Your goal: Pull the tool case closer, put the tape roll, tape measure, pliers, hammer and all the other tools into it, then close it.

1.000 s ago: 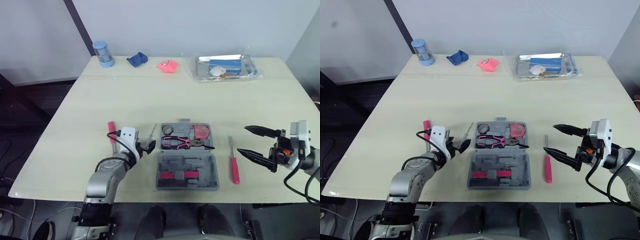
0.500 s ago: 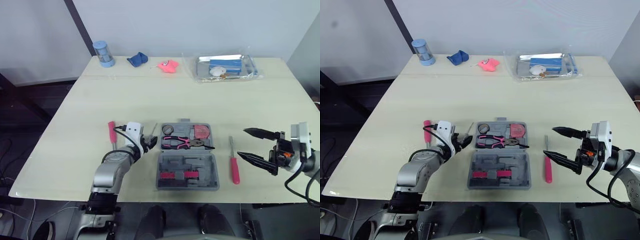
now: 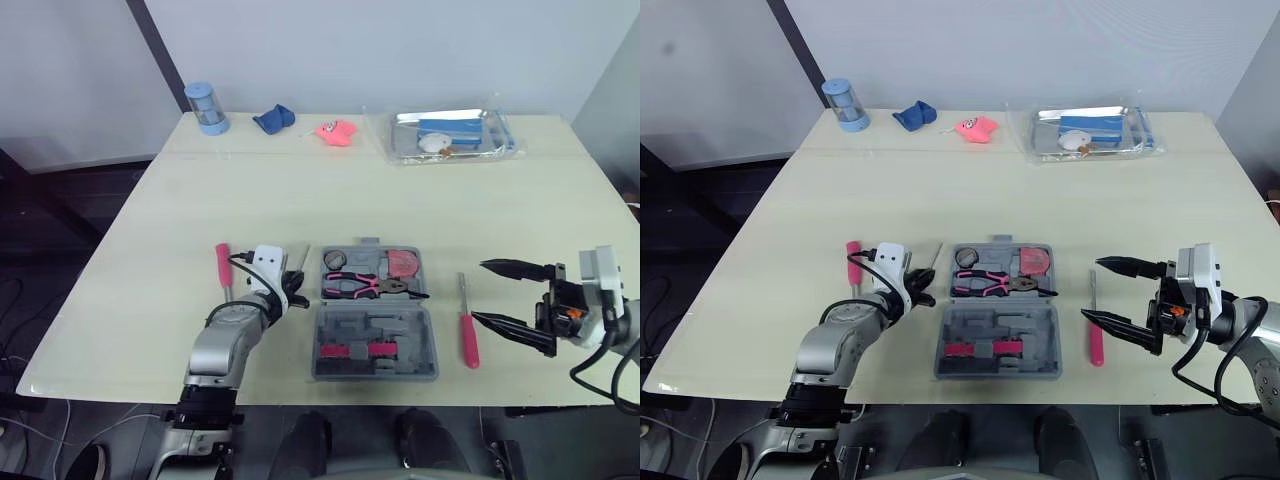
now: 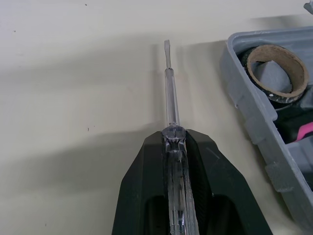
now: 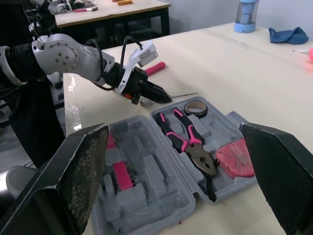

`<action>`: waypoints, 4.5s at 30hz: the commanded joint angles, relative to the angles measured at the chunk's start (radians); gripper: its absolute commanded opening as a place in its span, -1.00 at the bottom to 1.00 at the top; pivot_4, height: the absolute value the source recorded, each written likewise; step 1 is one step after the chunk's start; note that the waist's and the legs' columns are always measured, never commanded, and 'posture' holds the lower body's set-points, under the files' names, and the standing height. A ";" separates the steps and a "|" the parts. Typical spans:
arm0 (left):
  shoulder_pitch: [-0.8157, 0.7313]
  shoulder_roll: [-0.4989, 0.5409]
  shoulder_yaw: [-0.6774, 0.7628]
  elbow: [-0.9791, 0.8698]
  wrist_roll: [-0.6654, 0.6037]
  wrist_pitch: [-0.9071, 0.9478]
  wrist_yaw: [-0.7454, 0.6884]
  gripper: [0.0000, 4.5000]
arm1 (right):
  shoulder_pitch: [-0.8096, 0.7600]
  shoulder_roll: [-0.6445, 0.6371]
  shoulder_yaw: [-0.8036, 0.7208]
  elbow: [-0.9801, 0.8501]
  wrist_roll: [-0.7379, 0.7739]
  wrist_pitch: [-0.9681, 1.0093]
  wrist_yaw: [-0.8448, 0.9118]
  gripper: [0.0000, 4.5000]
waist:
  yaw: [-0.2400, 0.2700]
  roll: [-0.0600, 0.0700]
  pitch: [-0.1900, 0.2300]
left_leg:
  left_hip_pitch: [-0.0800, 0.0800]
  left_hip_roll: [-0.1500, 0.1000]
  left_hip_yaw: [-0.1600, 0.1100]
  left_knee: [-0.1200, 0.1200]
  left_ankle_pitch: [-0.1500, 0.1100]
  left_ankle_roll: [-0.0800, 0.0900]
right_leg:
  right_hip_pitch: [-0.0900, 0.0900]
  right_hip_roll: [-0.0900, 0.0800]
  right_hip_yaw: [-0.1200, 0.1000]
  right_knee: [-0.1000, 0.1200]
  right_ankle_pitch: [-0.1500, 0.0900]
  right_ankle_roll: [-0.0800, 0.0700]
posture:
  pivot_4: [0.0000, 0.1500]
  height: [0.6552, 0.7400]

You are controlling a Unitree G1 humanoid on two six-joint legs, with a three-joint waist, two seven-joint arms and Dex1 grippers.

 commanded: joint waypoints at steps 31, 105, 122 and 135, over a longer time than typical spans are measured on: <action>0.107 0.525 -0.020 -0.487 -0.266 0.164 -0.565 -0.95 | -0.016 0.013 0.045 0.012 -0.026 -0.070 0.079 1.00 | 0.000 0.000 0.001 | 0.000 0.000 0.000 0.000 0.000 0.000 | 0.000 0.000 -0.001 0.000 0.000 0.000 | 1.00 1.00; -0.500 0.261 -0.678 0.048 0.311 -0.050 -1.000 -0.95 | 0.135 0.072 0.036 -0.034 -0.097 -0.185 -0.024 1.00 | -0.002 -0.002 0.002 | -0.001 0.000 0.000 0.002 0.000 0.000 | 0.000 0.000 0.000 0.001 0.000 0.000 | 1.00 1.00; -0.503 0.270 -0.669 0.042 0.317 -0.055 -1.002 -0.95 | 0.131 0.077 0.044 -0.031 -0.109 -0.189 -0.025 1.00 | -0.002 -0.002 0.002 | -0.001 0.000 0.000 0.002 0.000 0.000 | 0.000 0.000 0.000 0.001 0.000 0.000 | 1.00 1.00; -0.508 0.271 -0.666 0.054 0.334 -0.075 -0.994 -0.51 | 0.127 0.082 0.047 -0.027 -0.115 -0.191 -0.025 1.00 | -0.002 -0.002 0.002 | -0.001 0.000 0.000 0.002 0.000 0.000 | 0.000 0.000 0.000 0.001 0.000 0.000 | 1.00 1.00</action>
